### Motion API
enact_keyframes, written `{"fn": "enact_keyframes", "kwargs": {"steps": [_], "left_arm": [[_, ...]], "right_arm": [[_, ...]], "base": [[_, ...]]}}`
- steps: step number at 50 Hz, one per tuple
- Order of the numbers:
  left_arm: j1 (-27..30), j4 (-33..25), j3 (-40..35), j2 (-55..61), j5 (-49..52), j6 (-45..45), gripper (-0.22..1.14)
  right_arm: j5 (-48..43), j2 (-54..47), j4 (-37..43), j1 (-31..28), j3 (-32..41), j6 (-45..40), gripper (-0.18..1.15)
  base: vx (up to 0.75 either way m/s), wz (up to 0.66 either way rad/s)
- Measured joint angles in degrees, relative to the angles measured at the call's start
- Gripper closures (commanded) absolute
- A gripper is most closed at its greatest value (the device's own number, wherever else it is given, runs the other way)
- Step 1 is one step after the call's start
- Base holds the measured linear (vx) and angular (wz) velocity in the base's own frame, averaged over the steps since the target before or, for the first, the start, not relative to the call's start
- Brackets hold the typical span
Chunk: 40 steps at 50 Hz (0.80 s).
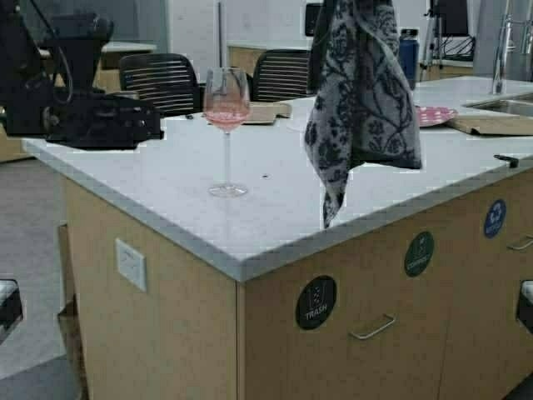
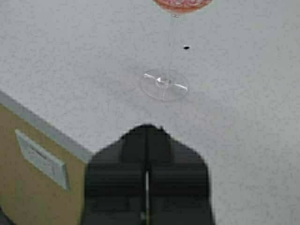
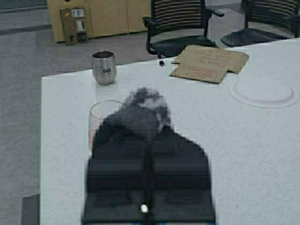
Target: Get the cloth and wipe up the spill under the wine glass
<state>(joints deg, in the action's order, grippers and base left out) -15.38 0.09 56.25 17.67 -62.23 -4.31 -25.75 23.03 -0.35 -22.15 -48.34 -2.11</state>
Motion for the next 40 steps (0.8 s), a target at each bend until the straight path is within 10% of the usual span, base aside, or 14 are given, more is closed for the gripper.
{"fn": "enact_keyframes", "kwargs": {"steps": [14, 40], "left_arm": [[0.0, 2.8, -1.1, 8.6, -9.1, 0.0, 0.76], [0.0, 10.2, -6.8, 19.6, -17.3, 0.3, -0.08]], "right_arm": [[-0.3, -0.3, 0.0, 0.1, 0.0, 0.0, 0.91], [-0.4, -0.4, 0.0, -0.1, 0.0, -0.1, 0.91]], "base": [[0.17, -0.02], [0.15, 0.03]]}}
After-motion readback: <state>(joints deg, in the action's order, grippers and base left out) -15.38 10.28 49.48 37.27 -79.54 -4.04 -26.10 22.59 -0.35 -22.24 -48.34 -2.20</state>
